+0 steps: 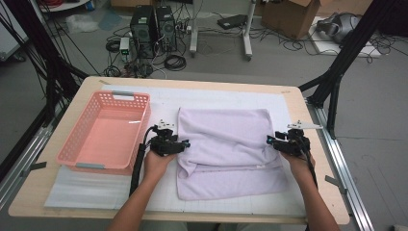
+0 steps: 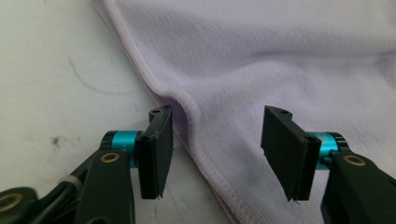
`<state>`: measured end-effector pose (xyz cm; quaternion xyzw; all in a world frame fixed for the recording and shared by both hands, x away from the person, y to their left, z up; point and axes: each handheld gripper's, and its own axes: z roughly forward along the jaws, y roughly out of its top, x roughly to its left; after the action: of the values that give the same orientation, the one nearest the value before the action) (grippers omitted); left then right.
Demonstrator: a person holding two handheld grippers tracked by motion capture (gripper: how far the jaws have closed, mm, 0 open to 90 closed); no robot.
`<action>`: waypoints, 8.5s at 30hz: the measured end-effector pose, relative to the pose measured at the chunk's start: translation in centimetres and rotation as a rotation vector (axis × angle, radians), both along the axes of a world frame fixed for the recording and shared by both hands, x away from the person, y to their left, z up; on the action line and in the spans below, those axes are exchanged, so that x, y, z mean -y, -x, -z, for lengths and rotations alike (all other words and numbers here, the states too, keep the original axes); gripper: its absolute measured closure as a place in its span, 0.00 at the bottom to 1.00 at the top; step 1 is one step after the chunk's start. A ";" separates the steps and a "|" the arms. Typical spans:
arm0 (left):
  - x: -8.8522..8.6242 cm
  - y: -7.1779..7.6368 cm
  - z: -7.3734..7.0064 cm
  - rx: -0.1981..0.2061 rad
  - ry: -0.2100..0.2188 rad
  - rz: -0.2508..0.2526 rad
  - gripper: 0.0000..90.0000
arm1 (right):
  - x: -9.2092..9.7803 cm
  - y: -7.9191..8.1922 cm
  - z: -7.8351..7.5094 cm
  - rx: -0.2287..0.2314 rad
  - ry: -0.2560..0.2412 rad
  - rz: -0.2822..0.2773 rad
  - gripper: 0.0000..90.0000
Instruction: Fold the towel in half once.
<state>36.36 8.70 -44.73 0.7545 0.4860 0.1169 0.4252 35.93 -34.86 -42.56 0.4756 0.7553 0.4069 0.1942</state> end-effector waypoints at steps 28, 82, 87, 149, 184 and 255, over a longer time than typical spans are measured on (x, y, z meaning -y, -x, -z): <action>-0.4 -0.8 -0.3 0.073 0.072 -0.088 0.61 | -2.2 -3.6 1.1 0.111 -0.037 0.244 0.75; -0.2 9.5 0.3 0.130 -0.071 0.138 0.88 | -1.3 9.5 2.5 0.046 0.171 -0.001 0.81; -0.5 9.5 0.3 0.132 -0.052 0.126 0.96 | -1.4 9.6 2.3 0.058 0.197 -0.008 0.94; 0.0 13.9 0.1 0.116 -0.070 0.212 0.98 | -1.6 15.1 1.9 0.007 0.194 -0.131 0.91; -2.2 14.3 -0.8 0.075 -0.009 0.179 0.93 | -1.0 15.5 1.7 -0.016 0.117 -0.144 0.65; -3.6 18.0 -0.8 0.051 0.009 0.184 0.95 | 1.1 23.0 0.8 -0.090 -0.016 -0.076 0.95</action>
<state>18.36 12.25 -43.95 0.7908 0.4041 0.0942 0.4499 12.94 -35.94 -43.40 0.4661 0.7775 0.3981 0.1407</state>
